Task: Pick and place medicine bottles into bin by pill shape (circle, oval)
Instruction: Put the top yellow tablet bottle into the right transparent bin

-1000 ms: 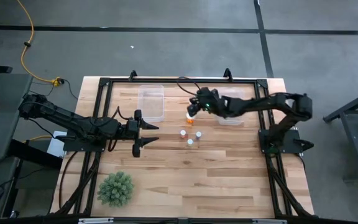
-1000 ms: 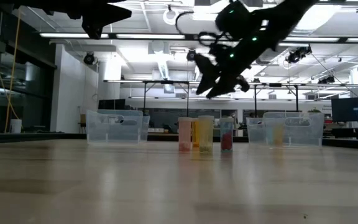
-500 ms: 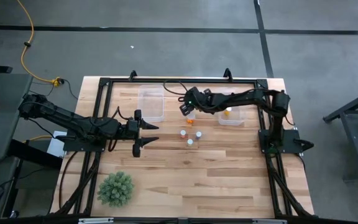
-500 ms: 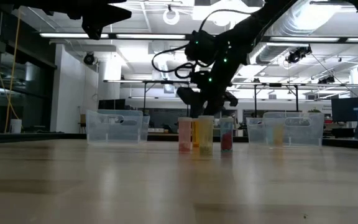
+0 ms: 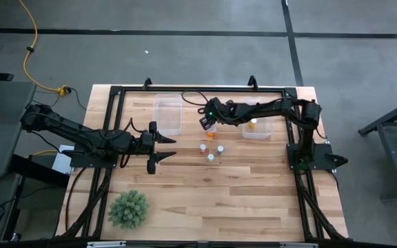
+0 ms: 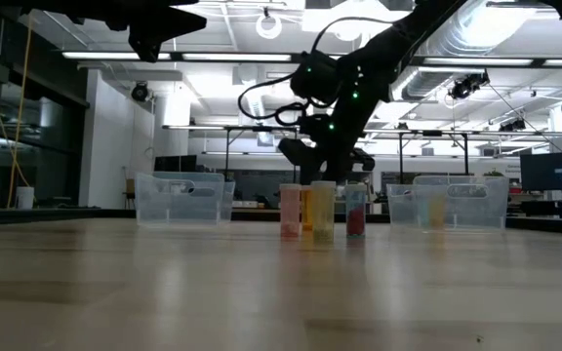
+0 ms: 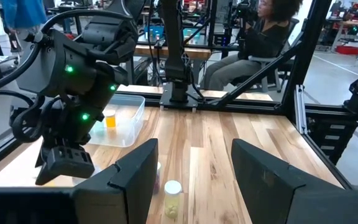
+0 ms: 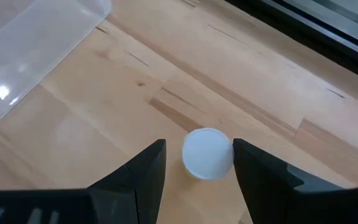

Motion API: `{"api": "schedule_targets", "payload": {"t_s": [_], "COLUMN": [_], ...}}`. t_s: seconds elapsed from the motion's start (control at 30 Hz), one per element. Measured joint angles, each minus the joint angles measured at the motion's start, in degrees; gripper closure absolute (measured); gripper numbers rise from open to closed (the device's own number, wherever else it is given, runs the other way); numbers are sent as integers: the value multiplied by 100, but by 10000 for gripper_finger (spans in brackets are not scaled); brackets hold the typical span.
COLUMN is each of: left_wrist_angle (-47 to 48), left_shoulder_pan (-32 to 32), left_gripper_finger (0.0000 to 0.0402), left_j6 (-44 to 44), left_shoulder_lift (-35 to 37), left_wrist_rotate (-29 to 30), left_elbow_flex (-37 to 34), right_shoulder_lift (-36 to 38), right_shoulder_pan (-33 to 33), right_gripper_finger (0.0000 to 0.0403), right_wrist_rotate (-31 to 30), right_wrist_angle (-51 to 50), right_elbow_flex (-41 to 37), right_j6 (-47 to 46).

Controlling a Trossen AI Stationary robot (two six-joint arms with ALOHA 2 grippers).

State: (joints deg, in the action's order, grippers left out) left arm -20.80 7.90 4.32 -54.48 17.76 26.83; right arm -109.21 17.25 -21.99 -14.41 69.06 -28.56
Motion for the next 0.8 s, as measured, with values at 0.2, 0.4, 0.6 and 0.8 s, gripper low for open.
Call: {"api": "schedule_targets", "payload": {"t_s": [0.2,0.4,0.6,0.8], "left_wrist_angle": [0,-2,-2,-2], "left_shoulder_pan": [0,0,0,0], "left_gripper_finger": [206,206,206,206], "left_j6": [0,0,0,0], "left_shoulder_lift": [0,0,0,0], "left_wrist_rotate": [0,0,0,0], "left_elbow_flex": [-1,-2,-2,-1], "right_shoulder_lift": [0,0,0,25], "right_shoulder_pan": [3,3,3,3], "right_gripper_finger": [225,247,271,280], "right_wrist_rotate": [1,2,-1,17], "right_wrist_angle": [-13,-16,-16,-34], "right_elbow_flex": [0,0,0,0], "right_j6": [0,2,36,315]}}
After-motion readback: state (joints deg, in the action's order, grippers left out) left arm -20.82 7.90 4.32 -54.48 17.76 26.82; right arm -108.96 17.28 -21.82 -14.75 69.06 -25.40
